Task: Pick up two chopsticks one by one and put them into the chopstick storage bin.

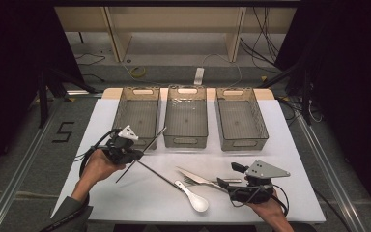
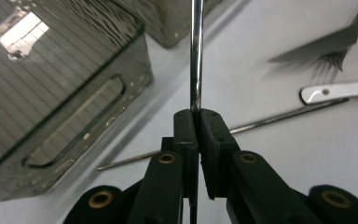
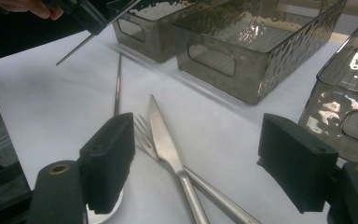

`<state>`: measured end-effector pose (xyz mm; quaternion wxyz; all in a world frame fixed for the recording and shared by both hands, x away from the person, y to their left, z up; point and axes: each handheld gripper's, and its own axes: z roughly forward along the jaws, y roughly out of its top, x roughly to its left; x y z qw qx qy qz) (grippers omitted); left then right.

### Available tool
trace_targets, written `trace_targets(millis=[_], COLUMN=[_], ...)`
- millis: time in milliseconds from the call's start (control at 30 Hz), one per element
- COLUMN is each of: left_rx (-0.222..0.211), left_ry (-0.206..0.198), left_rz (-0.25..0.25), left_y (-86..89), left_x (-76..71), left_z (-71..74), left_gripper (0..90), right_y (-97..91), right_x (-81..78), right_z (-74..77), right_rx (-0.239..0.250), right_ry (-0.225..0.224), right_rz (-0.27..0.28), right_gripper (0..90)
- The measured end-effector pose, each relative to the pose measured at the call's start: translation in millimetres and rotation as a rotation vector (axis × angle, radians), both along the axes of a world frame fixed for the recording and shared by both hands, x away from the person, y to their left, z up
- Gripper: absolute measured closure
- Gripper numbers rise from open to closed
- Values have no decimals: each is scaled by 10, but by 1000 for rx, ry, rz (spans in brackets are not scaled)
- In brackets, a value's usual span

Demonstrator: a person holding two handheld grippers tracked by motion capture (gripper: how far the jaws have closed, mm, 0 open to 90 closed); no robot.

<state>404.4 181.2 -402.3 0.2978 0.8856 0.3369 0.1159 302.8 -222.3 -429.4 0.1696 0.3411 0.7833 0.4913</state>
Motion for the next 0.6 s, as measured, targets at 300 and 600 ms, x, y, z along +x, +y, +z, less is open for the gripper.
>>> trace_targets(millis=[300,600], left_rx=[-42,-48], left_ry=[-68,-83], left_rz=[67,120], left_y=[50,76], left_x=[264,545], left_z=[264,359], left_gripper=[850,850], right_y=[-8,-14], right_x=[-4,-5], right_z=[2,3], right_rx=[7,11], right_ry=[-2,-1], right_rz=[-2,-1], right_gripper=[279,279])
